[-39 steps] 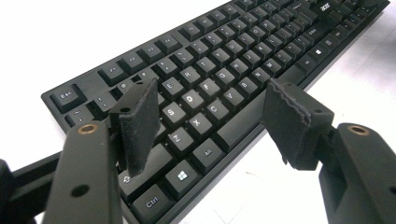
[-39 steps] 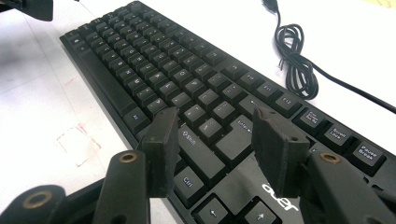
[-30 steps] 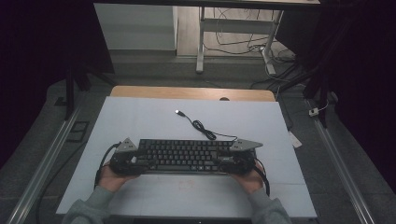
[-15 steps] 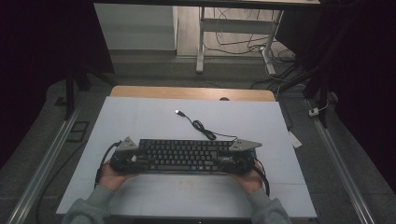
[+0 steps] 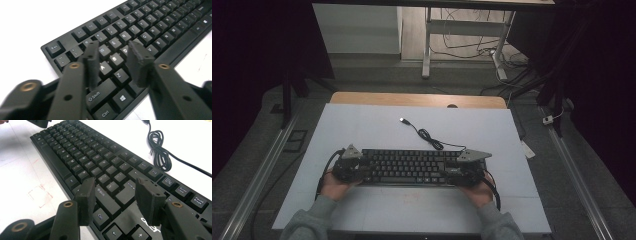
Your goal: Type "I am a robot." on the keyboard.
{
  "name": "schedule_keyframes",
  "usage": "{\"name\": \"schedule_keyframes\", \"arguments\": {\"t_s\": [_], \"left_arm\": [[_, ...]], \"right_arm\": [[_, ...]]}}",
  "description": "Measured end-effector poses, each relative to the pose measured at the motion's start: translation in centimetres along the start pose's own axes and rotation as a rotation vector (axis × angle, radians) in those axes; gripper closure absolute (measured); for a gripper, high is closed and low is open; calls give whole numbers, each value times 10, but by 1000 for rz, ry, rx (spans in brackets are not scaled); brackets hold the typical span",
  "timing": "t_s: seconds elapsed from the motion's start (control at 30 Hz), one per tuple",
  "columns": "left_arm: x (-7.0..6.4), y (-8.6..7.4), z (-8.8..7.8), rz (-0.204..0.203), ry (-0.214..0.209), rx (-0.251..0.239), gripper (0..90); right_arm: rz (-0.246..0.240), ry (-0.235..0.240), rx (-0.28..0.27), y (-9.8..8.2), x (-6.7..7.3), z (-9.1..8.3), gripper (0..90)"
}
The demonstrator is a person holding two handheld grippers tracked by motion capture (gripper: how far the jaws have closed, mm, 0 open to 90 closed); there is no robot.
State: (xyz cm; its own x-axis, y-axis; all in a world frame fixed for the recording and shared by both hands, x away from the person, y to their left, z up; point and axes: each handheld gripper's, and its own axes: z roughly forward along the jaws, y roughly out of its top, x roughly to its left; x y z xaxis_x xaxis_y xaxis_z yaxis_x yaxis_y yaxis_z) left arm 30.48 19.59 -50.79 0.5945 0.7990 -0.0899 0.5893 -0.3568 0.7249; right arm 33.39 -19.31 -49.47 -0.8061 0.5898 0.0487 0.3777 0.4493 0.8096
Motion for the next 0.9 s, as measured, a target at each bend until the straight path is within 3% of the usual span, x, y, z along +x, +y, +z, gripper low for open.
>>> {"name": "schedule_keyframes", "arguments": {"t_s": [0.17,0.3,0.9], "left_arm": [[3,-1,2,2,8,17,807],[4,-1,5,8,10,33,880],[1,-1,19,34,38,87,885]], "right_arm": [[-1,1,1,0,0,0,511],[-2,1,3,0,0,0,511],[-3,1,8,0,0,1,510]]}}
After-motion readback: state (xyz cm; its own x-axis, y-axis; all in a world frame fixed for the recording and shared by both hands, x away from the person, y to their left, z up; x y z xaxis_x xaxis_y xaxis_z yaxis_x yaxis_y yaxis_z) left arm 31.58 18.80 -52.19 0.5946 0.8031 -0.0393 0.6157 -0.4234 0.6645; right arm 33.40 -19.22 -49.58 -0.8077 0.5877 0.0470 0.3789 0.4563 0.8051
